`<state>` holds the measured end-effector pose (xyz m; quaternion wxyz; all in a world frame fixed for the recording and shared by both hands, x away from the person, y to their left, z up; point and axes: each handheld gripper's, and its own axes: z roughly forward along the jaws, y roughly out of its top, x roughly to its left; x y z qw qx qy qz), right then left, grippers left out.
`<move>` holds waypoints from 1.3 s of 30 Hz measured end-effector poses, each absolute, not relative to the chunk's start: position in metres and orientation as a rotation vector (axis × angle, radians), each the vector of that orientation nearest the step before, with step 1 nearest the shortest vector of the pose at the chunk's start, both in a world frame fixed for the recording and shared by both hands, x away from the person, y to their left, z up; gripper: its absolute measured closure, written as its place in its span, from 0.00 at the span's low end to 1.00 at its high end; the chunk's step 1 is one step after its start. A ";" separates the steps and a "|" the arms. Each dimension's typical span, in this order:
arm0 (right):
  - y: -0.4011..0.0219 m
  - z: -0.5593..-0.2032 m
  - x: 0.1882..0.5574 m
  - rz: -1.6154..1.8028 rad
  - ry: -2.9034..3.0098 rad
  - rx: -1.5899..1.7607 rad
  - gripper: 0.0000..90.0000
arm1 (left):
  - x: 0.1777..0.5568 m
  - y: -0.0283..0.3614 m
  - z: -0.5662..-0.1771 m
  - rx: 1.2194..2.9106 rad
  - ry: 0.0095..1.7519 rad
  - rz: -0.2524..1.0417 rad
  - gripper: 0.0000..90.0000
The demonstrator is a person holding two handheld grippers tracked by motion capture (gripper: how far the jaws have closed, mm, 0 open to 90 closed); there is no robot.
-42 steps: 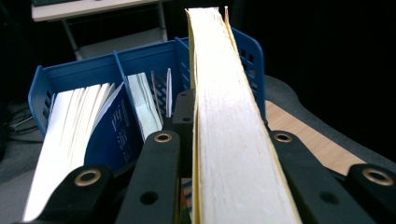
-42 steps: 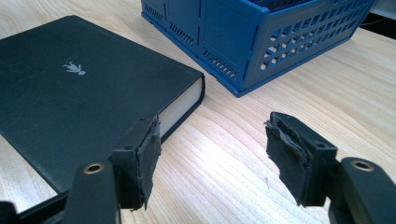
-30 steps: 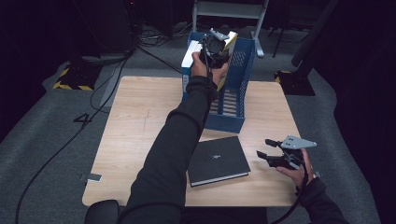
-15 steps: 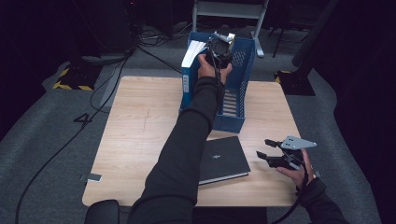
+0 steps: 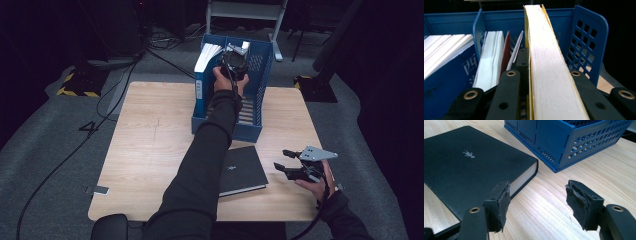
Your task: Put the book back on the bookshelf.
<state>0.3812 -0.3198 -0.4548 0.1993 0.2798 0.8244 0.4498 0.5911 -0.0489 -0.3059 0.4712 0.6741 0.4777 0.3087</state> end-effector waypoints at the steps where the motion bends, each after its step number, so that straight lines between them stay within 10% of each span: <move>1: -0.320 -0.455 0.381 1.258 2.305 0.783 0.40 | 0.591 -0.049 -0.306 1.651 1.170 0.756 0.83; 39: -0.320 -0.454 0.380 1.268 2.314 0.783 0.41 | 0.585 -0.046 -0.310 1.743 1.101 0.803 0.77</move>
